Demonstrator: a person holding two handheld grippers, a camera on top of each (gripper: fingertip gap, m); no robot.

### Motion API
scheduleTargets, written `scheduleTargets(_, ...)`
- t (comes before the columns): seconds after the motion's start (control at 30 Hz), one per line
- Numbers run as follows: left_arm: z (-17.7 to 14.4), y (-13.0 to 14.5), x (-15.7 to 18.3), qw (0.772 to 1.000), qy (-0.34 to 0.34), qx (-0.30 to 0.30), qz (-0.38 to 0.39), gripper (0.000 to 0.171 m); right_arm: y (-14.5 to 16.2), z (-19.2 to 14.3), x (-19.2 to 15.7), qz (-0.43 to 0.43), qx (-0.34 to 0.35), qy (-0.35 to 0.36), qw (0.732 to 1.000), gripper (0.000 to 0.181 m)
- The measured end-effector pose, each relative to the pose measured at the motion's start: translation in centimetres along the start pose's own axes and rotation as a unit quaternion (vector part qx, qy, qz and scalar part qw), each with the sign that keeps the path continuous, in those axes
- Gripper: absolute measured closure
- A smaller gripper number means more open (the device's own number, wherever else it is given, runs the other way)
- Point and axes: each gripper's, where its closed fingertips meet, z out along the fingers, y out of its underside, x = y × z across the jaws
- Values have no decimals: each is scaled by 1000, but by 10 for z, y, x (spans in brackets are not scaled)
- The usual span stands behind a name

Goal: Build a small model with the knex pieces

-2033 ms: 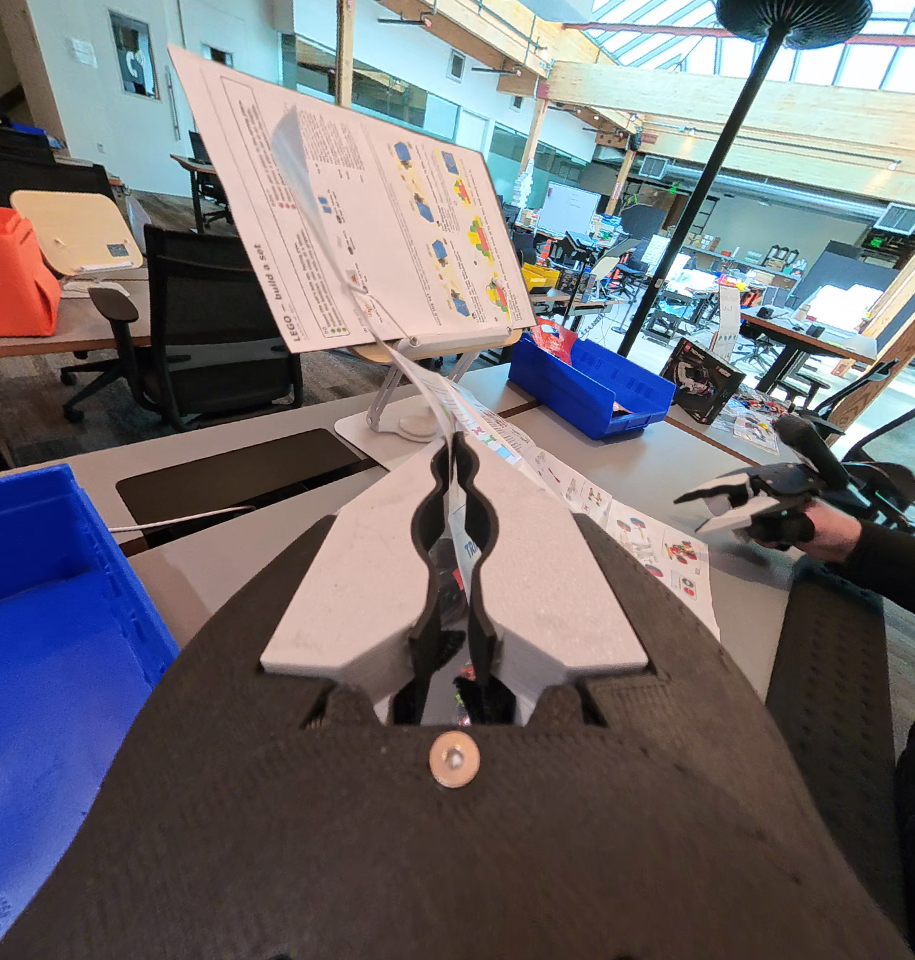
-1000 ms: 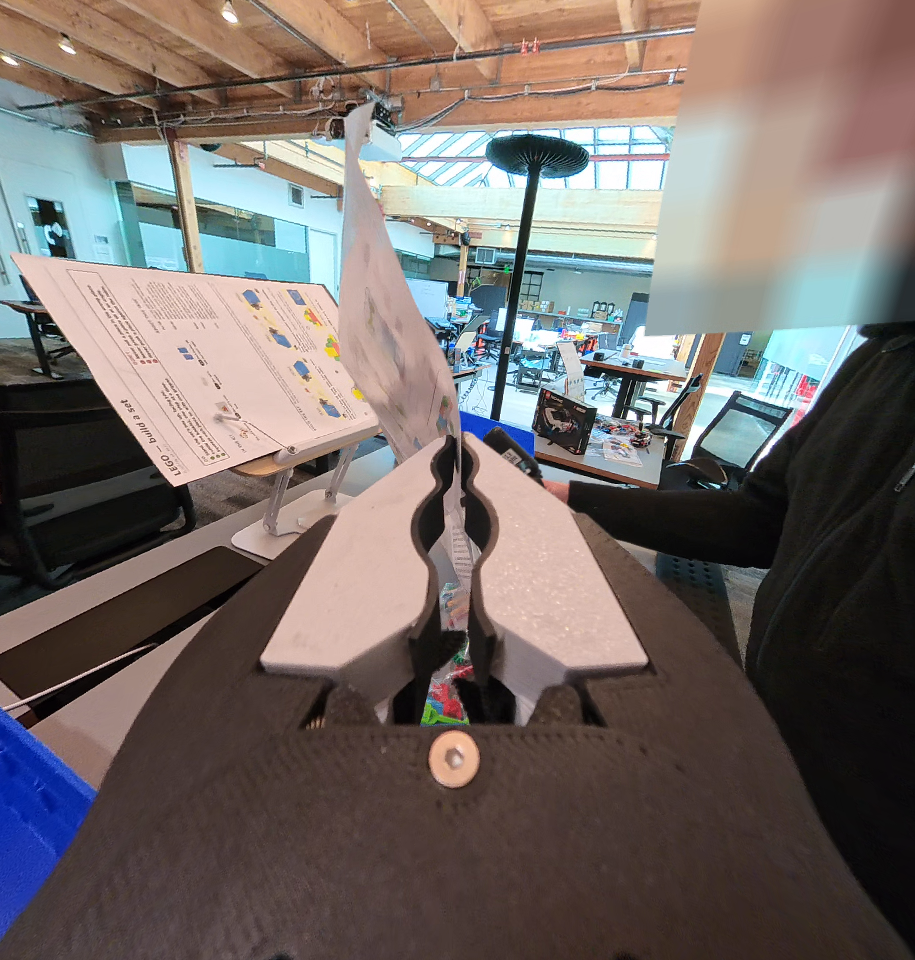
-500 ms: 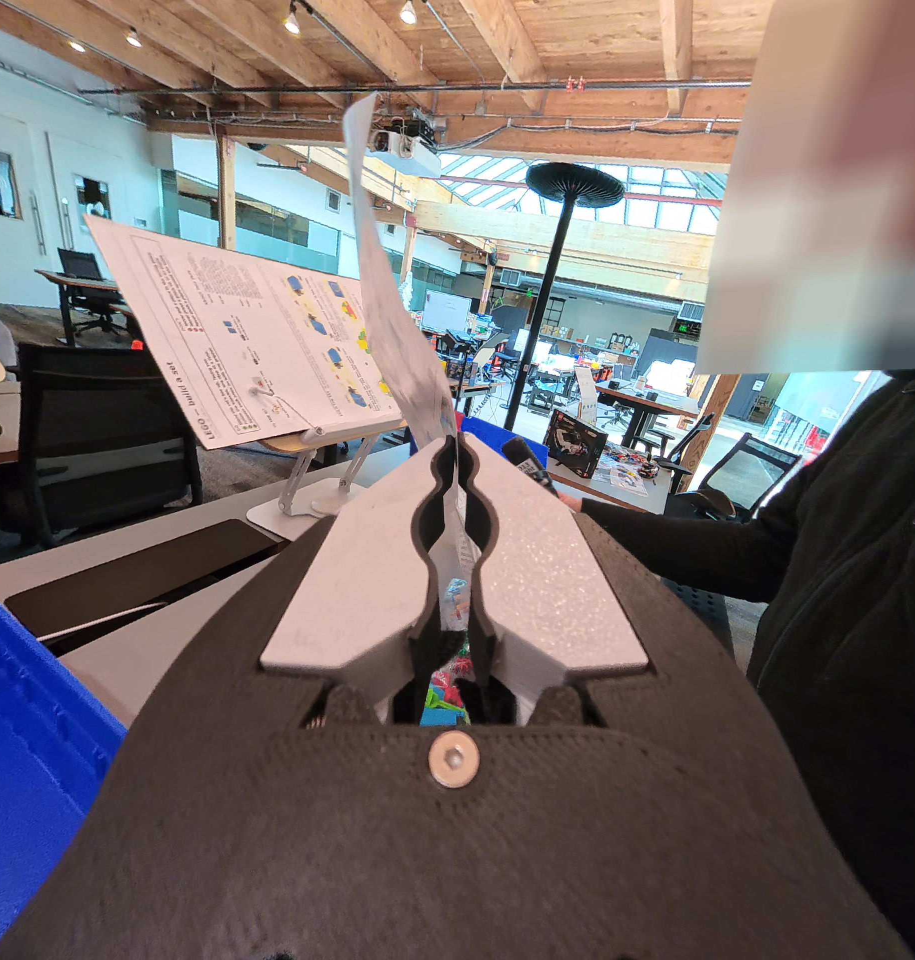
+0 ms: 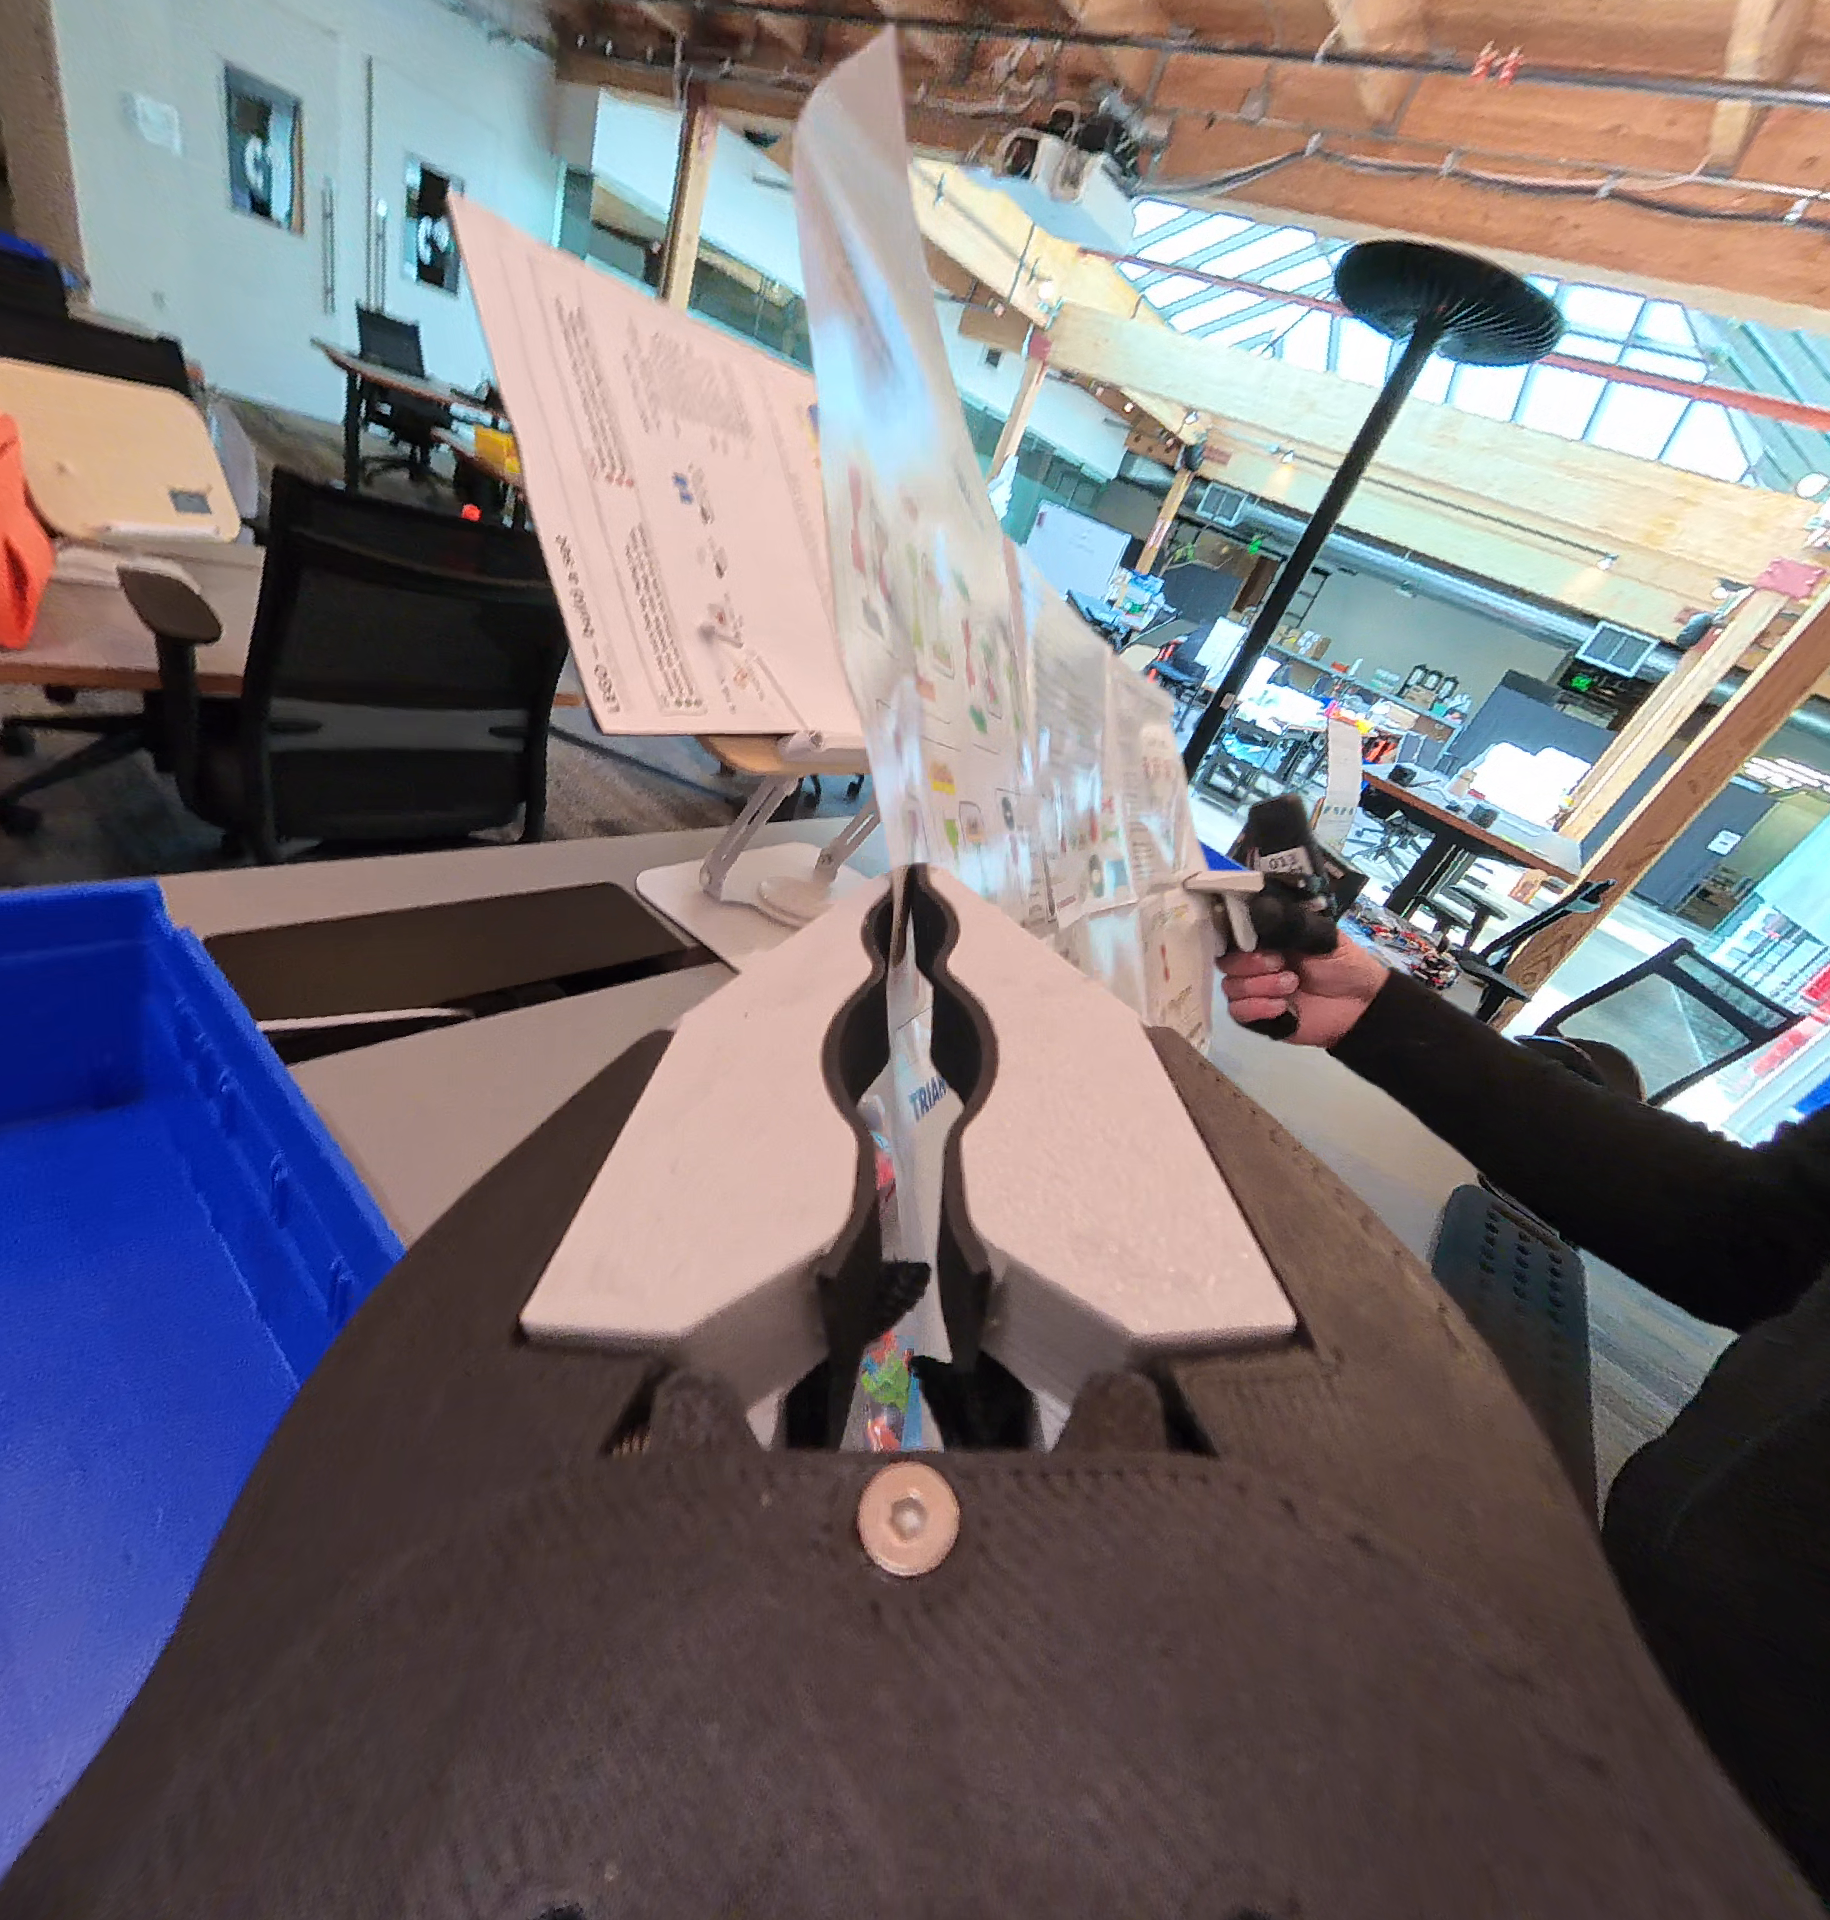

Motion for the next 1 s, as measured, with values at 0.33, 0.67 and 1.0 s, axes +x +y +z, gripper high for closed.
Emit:
scheduleTargets(0.33, 12, 41, -25, 994, -23, -61, -92, 171, -3, -20, -9, 17, -12, 7, 1000, 181)
scheduleTargets(0.67, 4, 66, 5, 975, 60, -134, -166, 171, 8, -50, -31, 33, -45, -12, 998, 181)
scheduleTargets(1.0, 0, 78, 9, 955, 66, -204, -203, 171, 28, -68, -51, 85, -65, -35, 994, 181)
